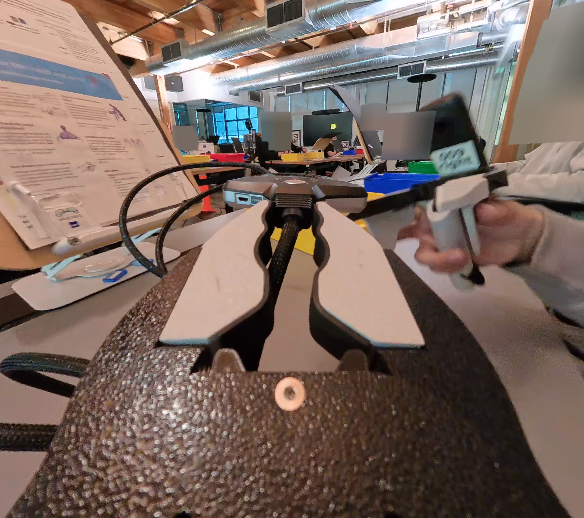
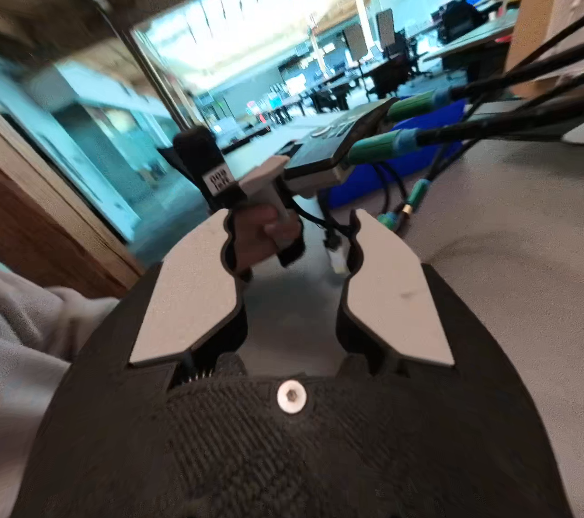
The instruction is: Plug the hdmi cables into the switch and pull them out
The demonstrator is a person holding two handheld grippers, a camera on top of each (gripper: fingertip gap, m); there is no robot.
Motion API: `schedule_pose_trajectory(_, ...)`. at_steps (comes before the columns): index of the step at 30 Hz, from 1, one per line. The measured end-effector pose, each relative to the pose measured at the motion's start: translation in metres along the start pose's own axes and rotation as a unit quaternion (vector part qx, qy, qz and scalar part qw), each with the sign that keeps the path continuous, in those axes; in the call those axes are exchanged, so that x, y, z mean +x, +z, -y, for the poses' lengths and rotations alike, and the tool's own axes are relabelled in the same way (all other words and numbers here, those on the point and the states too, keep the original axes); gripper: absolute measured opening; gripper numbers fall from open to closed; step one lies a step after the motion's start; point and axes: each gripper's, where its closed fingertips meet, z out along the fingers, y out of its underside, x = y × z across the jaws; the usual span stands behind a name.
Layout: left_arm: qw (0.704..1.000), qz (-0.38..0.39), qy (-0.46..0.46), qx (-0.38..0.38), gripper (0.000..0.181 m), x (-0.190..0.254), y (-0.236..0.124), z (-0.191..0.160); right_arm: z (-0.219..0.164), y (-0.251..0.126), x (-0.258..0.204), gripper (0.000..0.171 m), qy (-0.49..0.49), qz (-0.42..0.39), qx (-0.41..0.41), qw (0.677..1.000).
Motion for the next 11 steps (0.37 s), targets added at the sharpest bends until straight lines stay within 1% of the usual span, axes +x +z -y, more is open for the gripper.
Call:
schedule_pose_trajectory(1, 1.0, 0.0, 0.008, 0.004, 0.022, -0.002, -0.004, -0.001, -0.005, -0.01, 0.006, 0.076, -0.071, -0.034, -0.049, 0.996)
schedule_pose_trajectory(2, 1.0, -0.004, 0.01, 0.009, 0.022, -0.002, -0.007, -0.002, -0.005, -0.02, 0.01, 0.079, -0.135, -0.056, -0.087, 0.985)
schedule_pose_trajectory(4, 0.999, -0.026, 0.008, 0.017, 0.022, 0.0, -0.012, -0.003, 0.011, -0.036, 0.006, 0.073, -0.233, -0.067, -0.115, 0.963)
schedule_pose_trajectory(5, 0.999, -0.043, 0.01, 0.016, 0.022, 0.002, -0.013, -0.004, 0.019, -0.039, 0.002, 0.067, -0.268, -0.06, -0.133, 0.952)
schedule_pose_trajectory(7, 0.997, -0.071, 0.009, 0.014, 0.022, 0.008, -0.014, -0.006, 0.026, -0.038, 0.0, 0.065, -0.334, -0.045, -0.199, 0.92)
schedule_pose_trajectory(9, 0.996, -0.086, 0.013, 0.013, 0.022, 0.013, -0.013, -0.01, 0.02, -0.032, 0.007, 0.066, -0.386, -0.025, -0.276, 0.88)
schedule_pose_trajectory(11, 0.995, -0.102, 0.015, 0.015, 0.022, 0.019, -0.014, -0.013, 0.004, -0.027, 0.005, 0.058, -0.39, 0.017, -0.342, 0.855)
